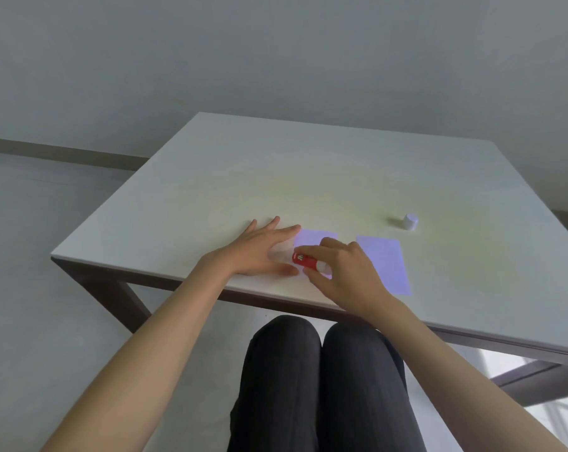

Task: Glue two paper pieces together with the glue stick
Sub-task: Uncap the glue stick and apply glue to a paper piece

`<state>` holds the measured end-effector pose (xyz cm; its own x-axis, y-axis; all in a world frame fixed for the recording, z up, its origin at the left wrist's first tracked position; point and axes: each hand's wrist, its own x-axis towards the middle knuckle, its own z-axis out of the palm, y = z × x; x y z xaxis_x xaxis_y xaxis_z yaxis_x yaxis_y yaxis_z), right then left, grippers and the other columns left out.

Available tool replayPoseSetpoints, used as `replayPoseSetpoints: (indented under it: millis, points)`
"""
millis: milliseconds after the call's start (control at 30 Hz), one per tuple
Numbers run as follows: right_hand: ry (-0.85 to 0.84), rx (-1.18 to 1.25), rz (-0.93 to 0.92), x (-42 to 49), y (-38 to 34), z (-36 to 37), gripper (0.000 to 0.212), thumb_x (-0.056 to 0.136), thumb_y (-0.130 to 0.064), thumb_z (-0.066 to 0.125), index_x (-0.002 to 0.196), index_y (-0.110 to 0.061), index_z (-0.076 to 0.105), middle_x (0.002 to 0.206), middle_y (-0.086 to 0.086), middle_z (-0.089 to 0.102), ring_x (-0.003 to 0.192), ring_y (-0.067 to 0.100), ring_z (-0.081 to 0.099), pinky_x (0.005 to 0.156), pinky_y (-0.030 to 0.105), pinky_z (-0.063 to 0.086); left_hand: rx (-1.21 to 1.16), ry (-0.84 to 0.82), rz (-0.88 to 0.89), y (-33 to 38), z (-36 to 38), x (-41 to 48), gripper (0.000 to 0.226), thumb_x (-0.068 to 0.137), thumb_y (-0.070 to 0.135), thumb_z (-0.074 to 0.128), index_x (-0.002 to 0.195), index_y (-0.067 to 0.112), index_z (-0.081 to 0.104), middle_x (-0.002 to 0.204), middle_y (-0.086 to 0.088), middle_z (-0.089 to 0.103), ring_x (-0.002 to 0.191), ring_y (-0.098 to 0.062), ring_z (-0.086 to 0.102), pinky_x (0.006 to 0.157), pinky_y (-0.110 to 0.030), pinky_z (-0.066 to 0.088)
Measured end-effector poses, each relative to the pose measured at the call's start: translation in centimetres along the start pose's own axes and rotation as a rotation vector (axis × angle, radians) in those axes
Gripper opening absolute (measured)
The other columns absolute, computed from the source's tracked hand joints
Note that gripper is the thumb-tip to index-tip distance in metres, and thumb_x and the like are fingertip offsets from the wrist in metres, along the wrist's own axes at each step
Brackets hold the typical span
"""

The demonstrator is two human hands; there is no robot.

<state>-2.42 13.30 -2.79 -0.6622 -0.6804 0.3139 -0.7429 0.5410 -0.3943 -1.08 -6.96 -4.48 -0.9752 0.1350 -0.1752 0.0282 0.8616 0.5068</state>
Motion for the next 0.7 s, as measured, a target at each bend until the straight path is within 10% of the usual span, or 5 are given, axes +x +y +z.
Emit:
replayPoseSetpoints:
  millis: [233, 433, 700]
  points:
    - [0.132, -0.048, 0.277, 0.7, 3.4, -1.3, 0.029, 0.091, -0.025, 0.055, 0.118, -0.027, 0.063, 0.093, 0.008, 0.066, 0.085, 0.029, 0.063, 0.077, 0.035, 0.045, 0.055, -0.005, 0.029, -0.1, -0.2, -0.2, 0.087, 0.078, 0.055, 0.061, 0.148, 0.035, 0.013, 0.158, 0.009, 0.014, 0.142, -0.001, -0.013, 0.115, -0.038, -0.015]
    - [0.003, 0.081, 0.034, -2.4, 1.0, -0.5, 0.028, 0.087, -0.026, 0.058, 0.115, -0.029, 0.065, 0.082, 0.0, 0.061, 0.067, 0.024, 0.056, 0.067, 0.034, 0.046, 0.078, -0.014, 0.006, 0.0, -0.1, 0.0, 0.091, 0.074, 0.063, 0.059, 0.148, 0.036, 0.012, 0.157, 0.015, 0.014, 0.144, -0.002, -0.01, 0.113, -0.047, -0.021]
    - [0.126, 0.009, 0.274, -1.6, 3.7, -1.5, 0.028, 0.09, -0.027, 0.056, 0.117, -0.029, 0.063, 0.084, 0.002, 0.058, 0.076, 0.026, 0.058, 0.062, 0.029, 0.04, 0.081, -0.024, 0.007, -0.1, -0.2, 0.0, 0.088, 0.079, 0.057, 0.058, 0.148, 0.034, 0.01, 0.157, 0.017, 0.012, 0.144, -0.002, -0.011, 0.113, -0.048, -0.021]
